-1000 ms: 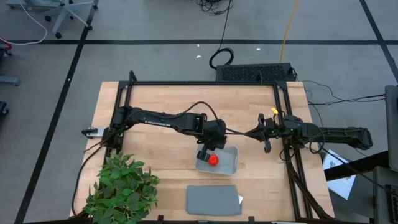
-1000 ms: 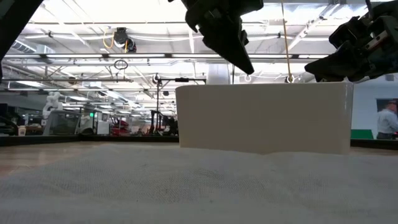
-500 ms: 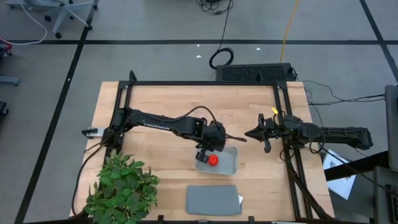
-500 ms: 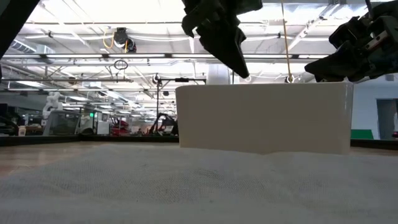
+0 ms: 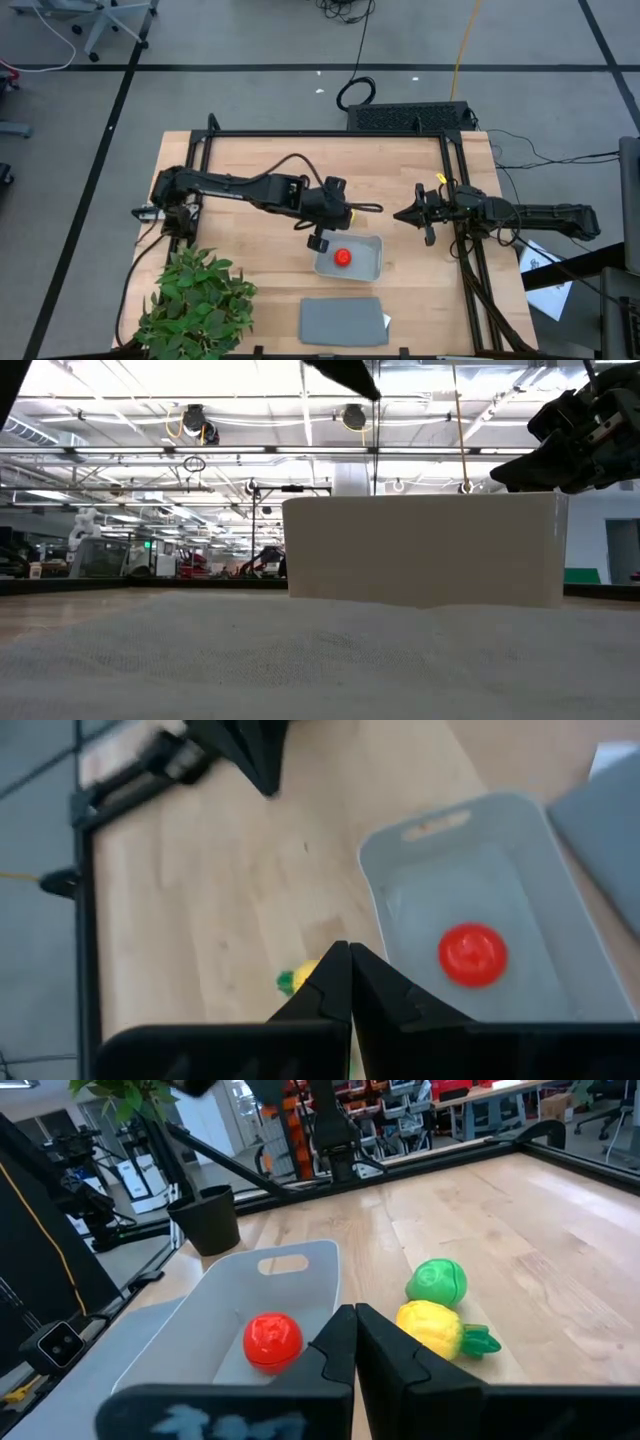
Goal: Pick and placing Produce into tupperware
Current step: Put the yellow pineapple into the gray bin
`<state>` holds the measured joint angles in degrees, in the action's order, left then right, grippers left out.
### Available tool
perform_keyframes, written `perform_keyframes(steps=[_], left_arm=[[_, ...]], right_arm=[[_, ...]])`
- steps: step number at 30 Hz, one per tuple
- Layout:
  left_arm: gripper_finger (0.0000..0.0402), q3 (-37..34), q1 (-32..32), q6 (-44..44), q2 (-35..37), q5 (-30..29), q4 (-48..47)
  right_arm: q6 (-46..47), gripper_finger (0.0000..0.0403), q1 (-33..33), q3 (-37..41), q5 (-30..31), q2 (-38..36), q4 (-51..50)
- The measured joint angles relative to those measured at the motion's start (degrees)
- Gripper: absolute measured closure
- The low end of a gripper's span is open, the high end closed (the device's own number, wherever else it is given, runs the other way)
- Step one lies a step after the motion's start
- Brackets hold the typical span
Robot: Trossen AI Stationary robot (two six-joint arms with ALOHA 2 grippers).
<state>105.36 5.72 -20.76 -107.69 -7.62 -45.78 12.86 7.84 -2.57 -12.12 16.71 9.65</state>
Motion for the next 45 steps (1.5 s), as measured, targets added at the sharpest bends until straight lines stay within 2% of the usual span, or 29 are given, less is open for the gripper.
perform_keyframes(steps=[13, 18, 21, 25, 27, 29, 32, 34, 36, 38, 45], left_arm=[[0.0402, -0.13, 0.41, -0.20, 6.91, -0.62, 2.25], [0.0402, -0.78, 0.02, -1.07, 10.32, -3.50, 2.71], [0.0402, -3.52, -0.50, -0.98, 13.99, -5.21, 2.75], [0.0402, -10.42, -2.10, -0.26, 20.62, -6.08, 5.64], [0.0402, -15.53, -3.61, 0.38, 24.32, -5.49, 10.41], [0.0402, -21.88, -5.90, 0.87, 28.16, -1.62, 16.12], [0.0402, -31.97, -10.04, 3.18, 32.35, 8.98, 31.25], [0.0402, -37.75, -12.29, 5.52, 33.14, 15.71, 41.08], [0.0402, -42.54, -13.56, 6.68, 33.16, 18.97, 47.46], [0.0402, -46.42, -14.05, 7.75, 32.85, 18.86, 52.28], [0.0402, -57.66, -12.84, 8.49, 33.75, 10.34, 64.47]], right_arm=[[0.22, 0.0403, -0.02, 0.00, 0.00, -0.02, 0.23], [0.22, 0.0403, -0.02, 0.00, -0.02, -0.04, 0.33], [0.22, 0.0403, -0.02, 0.00, -0.02, -0.03, 0.37], [0.19, 0.0403, -0.02, 0.00, -0.02, -0.04, 0.36], [0.13, 0.0403, -0.02, 0.00, -0.02, -0.02, 0.39], [0.07, 0.0403, -0.02, 0.00, 0.00, -0.02, 0.88], [0.00, 0.0403, -0.02, 0.00, 0.00, -0.01, 1.82], [0.00, 0.0403, -0.02, 0.00, -0.01, -0.04, 2.24], [0.00, 0.0403, -0.02, 0.00, 0.00, -0.02, 2.53], [0.00, 0.0403, -0.02, 0.00, 0.00, -0.04, 2.49], [1.04, 0.0403, -0.02, 0.00, -0.02, -0.02, 2.10]])
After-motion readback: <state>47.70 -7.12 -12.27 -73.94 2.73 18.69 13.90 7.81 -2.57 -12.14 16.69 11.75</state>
